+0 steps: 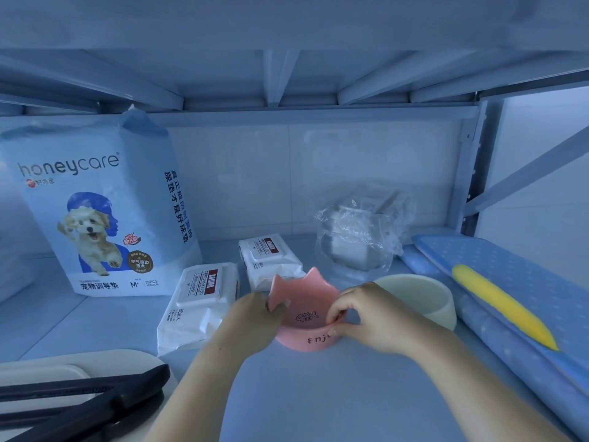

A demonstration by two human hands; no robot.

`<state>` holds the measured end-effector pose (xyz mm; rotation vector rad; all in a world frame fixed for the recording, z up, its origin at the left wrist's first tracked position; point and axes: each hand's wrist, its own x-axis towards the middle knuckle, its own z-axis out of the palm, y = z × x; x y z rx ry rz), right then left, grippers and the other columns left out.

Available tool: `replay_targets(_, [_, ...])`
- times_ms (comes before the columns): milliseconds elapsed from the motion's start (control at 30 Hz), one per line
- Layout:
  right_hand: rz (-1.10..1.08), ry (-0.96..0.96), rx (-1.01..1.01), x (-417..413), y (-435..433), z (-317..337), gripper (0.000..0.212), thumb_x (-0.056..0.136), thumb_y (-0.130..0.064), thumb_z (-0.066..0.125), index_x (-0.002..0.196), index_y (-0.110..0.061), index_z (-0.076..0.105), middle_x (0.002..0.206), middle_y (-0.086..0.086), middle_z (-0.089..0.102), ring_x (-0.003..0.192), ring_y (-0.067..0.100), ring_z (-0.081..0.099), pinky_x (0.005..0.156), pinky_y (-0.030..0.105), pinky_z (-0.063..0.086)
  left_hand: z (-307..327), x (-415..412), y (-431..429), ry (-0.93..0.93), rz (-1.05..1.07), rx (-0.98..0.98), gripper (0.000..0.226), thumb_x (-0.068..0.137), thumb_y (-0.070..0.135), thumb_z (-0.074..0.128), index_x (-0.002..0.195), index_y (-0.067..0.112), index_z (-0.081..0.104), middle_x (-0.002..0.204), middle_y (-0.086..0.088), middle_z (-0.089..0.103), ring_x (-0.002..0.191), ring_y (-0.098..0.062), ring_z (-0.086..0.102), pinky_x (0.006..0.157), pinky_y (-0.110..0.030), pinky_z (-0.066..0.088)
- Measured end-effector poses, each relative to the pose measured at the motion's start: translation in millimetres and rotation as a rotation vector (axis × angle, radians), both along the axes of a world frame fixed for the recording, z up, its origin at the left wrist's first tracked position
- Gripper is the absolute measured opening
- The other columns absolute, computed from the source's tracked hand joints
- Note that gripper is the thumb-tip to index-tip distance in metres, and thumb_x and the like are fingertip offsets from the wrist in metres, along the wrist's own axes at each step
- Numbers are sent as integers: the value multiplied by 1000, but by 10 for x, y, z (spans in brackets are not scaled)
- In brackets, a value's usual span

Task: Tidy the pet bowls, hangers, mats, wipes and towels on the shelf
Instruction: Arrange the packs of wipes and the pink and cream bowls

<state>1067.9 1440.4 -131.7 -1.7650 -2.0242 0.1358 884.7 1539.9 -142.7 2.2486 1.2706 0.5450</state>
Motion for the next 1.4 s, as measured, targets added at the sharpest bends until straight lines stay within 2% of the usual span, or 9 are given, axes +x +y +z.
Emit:
replay_targets(133, [-25,43,-11,10,2,-11,8,81,-26,71,89,-26,72,87,-20,64,87,-4,56,81,14,42,102,9,-76,-143,-11,74,26,89,37,53,113,28,59,106,11,63,97,-12,58,70,-23,44])
replay_targets(200, [-44,57,-9,19,0,-9,13,80,-27,72,92,-27,72,95,-16,67,91,-2,57,84,17,44,130,18,-106,-161,-36,116,25,88,34,56,113,30,60,102,16,60,96,-8,55,67,-14,40])
replay_targets(367, [-140,20,75,135,-50,127,18,79,-29,73,97,-29,71,101,-16,67,96,0,57,87,19,43,112,15,-93,-232,-47,113,18,87,26,58,101,34,65,102,18,65,97,-7,61,76,-24,47])
replay_targets(467, [-320,9,105,335,-136,216,28,78,-37,72,105,-32,66,113,-16,62,109,6,54,91,25,43,129,15,-91,-302,-30,145,18,86,19,57,91,33,67,93,21,66,88,-1,62,69,-16,45])
replay_targets(600, [-490,0,-136,488,-242,233,64,71,-57,71,127,-34,51,136,-14,46,125,8,43,88,19,34,142,56,-154,-296,-148,182,20,86,20,59,88,40,64,92,24,66,86,11,59,72,-8,43])
replay_targets(767, [-527,-32,-308,452,-250,207,88,61,-58,78,138,-37,39,143,-13,40,128,13,42,95,24,39,85,94,-230,-140,-325,170,11,87,31,59,92,38,66,96,25,62,93,8,55,73,-3,38])
replay_targets(1000, [-527,-165,-291,363,-225,187,77,66,-48,79,133,-30,47,138,-8,48,125,16,46,100,32,41,45,62,-205,-108,-398,152,13,87,25,61,93,33,69,76,25,63,79,14,55,69,-1,38])
replay_targets(1167, [-500,-175,-188,373,-185,140,61,67,-46,76,117,-17,56,125,-1,60,115,20,55,96,38,45,40,67,-198,-109,-436,118,16,81,23,69,92,35,68,80,41,59,82,14,58,73,-2,42])
replay_targets(1400, [-457,-65,-100,397,-333,55,61,72,-42,75,127,-25,55,141,-11,46,129,11,41,104,27,37,37,50,-166,-101,-419,85,32,80,17,70,80,47,58,84,22,65,82,17,56,70,-2,41])
